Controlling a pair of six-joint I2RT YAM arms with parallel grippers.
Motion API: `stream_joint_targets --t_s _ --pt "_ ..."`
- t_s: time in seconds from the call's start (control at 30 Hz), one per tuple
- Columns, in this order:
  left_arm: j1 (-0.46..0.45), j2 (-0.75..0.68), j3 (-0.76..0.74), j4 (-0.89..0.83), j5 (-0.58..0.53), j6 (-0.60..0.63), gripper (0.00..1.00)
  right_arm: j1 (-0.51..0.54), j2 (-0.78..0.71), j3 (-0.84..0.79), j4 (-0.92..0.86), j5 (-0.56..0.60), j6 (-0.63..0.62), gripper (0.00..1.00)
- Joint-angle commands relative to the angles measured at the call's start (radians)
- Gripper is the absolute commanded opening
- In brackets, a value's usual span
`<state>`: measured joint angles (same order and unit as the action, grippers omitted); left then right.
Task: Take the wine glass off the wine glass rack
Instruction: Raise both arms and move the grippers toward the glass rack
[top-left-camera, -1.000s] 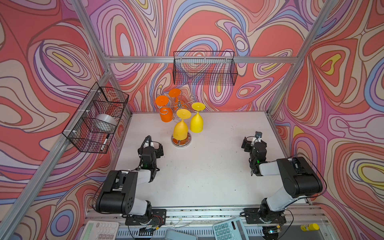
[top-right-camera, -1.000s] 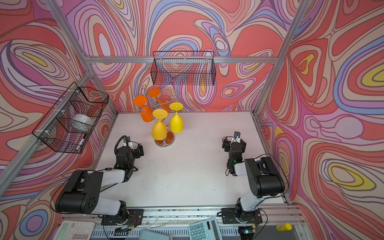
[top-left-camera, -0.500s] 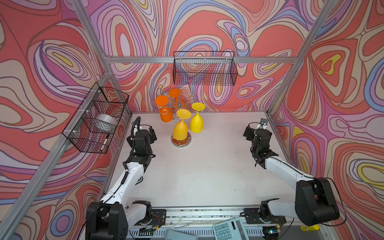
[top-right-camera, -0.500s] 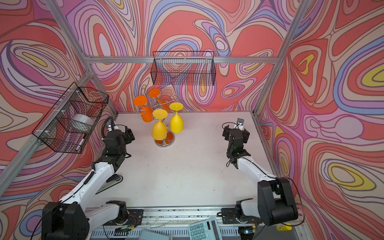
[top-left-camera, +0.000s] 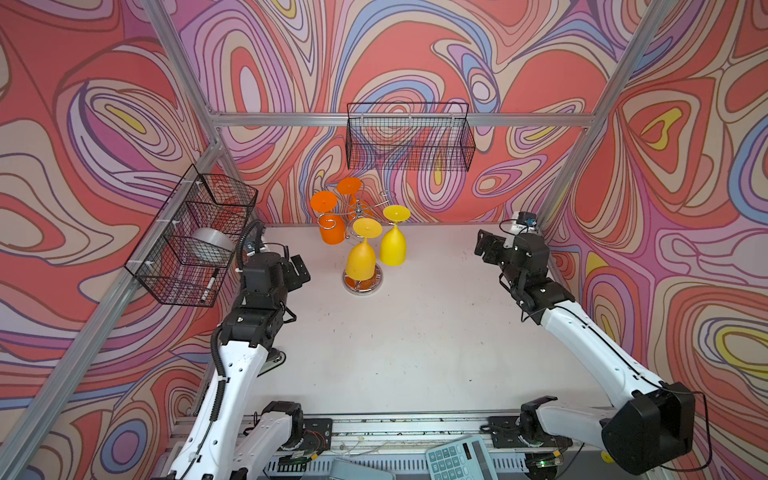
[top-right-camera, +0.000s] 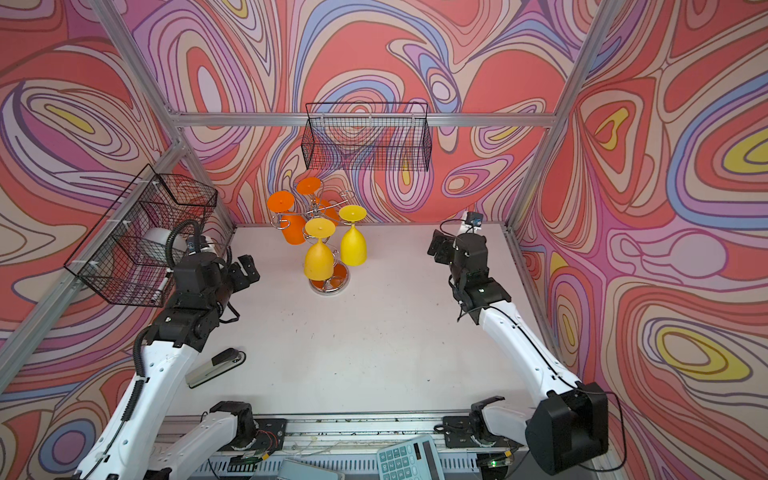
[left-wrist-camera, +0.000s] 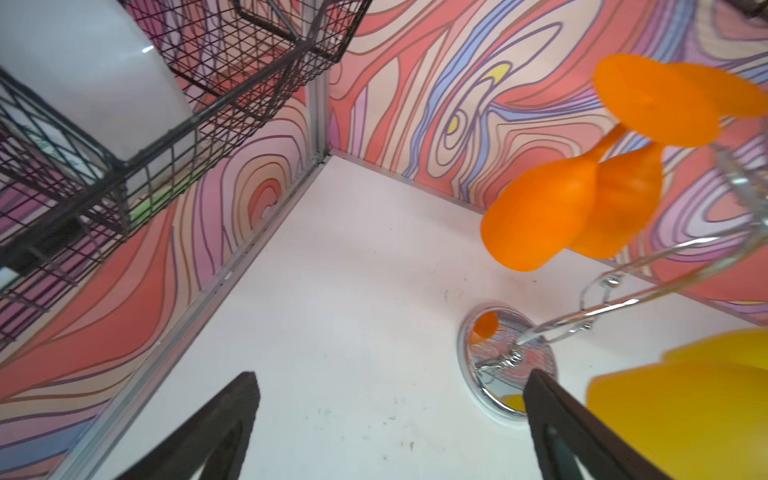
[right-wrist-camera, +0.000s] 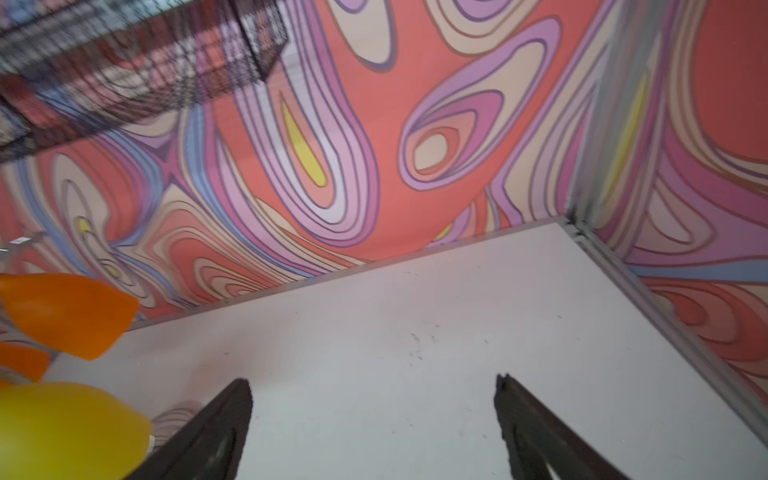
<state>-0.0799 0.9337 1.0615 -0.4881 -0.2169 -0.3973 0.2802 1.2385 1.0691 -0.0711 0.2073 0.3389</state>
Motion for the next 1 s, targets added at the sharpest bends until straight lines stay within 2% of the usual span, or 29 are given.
stream_joint_targets --t_s 0.0,0.1,0.37,0.47,0.57,0.73,0.97 --pt "-0.006 -0.033 0.047 -0.170 0.238 -0.087 1.00 0.027 0.041 0.101 -0.116 -0.181 0.149 0.91" --pt "-0.006 -0.047 0.079 -0.228 0.397 -0.132 0.98 0.028 0.088 0.189 -0.124 -0.353 0.299 0.87" --pt "-0.006 -0.083 0.103 -0.244 0.734 -0.362 0.96 0.030 0.251 0.358 -0.034 -0.634 0.616 0.78" --pt "-0.006 -0.084 0.098 -0.195 0.821 -0.451 0.96 0.031 0.298 0.370 0.072 -0.709 0.745 0.75" --pt "-0.006 -0.086 0.067 -0.098 0.896 -0.573 0.96 0.043 0.332 0.392 0.119 -0.732 0.816 0.73" --pt "-0.006 -0.103 -0.027 0.084 0.949 -0.778 0.96 0.069 0.396 0.432 0.163 -0.764 0.891 0.69" --pt "-0.006 -0.134 -0.062 0.138 0.891 -0.872 0.95 0.111 0.459 0.463 0.197 -0.763 0.939 0.66"
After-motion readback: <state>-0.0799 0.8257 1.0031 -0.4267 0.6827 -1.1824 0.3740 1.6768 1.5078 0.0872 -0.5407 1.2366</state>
